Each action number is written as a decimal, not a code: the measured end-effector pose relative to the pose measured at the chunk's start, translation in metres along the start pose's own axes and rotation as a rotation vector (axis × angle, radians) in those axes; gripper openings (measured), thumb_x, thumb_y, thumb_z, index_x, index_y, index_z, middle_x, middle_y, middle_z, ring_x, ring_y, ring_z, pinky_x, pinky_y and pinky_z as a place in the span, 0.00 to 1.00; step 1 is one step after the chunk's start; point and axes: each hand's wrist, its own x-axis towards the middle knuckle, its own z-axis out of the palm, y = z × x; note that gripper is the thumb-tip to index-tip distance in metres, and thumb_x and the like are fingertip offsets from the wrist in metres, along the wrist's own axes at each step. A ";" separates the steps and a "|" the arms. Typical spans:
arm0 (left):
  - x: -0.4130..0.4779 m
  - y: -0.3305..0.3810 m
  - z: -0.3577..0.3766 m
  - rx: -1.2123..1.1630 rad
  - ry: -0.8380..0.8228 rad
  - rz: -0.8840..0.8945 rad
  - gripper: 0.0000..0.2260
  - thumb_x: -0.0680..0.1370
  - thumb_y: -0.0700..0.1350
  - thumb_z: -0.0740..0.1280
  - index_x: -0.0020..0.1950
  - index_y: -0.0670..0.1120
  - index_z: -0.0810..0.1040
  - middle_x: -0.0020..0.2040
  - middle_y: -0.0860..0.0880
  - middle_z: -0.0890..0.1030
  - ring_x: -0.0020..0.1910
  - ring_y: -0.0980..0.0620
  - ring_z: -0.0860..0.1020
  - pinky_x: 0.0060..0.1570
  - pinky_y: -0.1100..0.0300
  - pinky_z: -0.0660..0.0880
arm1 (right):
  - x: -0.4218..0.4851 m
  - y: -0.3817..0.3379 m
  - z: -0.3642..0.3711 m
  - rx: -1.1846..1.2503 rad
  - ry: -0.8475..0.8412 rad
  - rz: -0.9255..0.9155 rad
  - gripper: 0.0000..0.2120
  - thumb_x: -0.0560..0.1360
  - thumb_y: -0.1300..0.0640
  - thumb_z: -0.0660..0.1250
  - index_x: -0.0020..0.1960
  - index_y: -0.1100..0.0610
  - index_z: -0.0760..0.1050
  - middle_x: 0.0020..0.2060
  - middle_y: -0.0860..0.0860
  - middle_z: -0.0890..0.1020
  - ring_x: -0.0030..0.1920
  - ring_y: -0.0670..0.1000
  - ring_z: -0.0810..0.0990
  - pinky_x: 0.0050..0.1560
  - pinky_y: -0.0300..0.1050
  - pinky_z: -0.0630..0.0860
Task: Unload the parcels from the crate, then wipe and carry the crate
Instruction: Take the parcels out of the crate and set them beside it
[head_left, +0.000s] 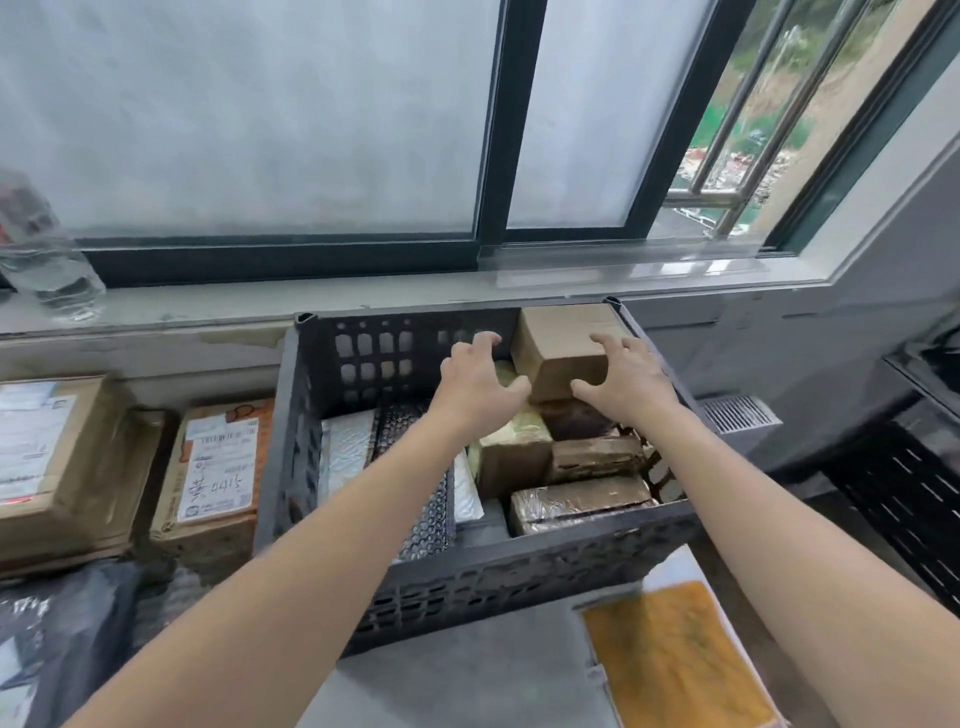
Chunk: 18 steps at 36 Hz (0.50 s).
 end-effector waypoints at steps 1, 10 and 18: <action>0.004 0.004 0.006 -0.002 -0.009 -0.016 0.28 0.78 0.51 0.65 0.76 0.48 0.59 0.71 0.42 0.64 0.69 0.42 0.63 0.68 0.49 0.66 | 0.005 0.007 -0.001 -0.002 -0.019 0.004 0.35 0.73 0.42 0.69 0.76 0.45 0.58 0.74 0.55 0.63 0.71 0.59 0.65 0.65 0.54 0.69; 0.038 0.021 0.052 -0.183 -0.034 -0.226 0.32 0.79 0.49 0.65 0.79 0.49 0.53 0.71 0.44 0.69 0.62 0.46 0.72 0.58 0.56 0.70 | 0.032 0.031 -0.001 0.053 -0.054 0.032 0.37 0.73 0.48 0.71 0.76 0.47 0.57 0.69 0.59 0.63 0.68 0.61 0.65 0.64 0.54 0.70; 0.038 0.013 0.065 -0.323 0.099 -0.268 0.36 0.74 0.45 0.70 0.78 0.50 0.56 0.68 0.47 0.72 0.62 0.48 0.73 0.64 0.51 0.72 | 0.032 0.038 -0.005 0.211 -0.085 -0.054 0.32 0.73 0.46 0.71 0.73 0.49 0.65 0.66 0.58 0.68 0.68 0.58 0.65 0.60 0.50 0.68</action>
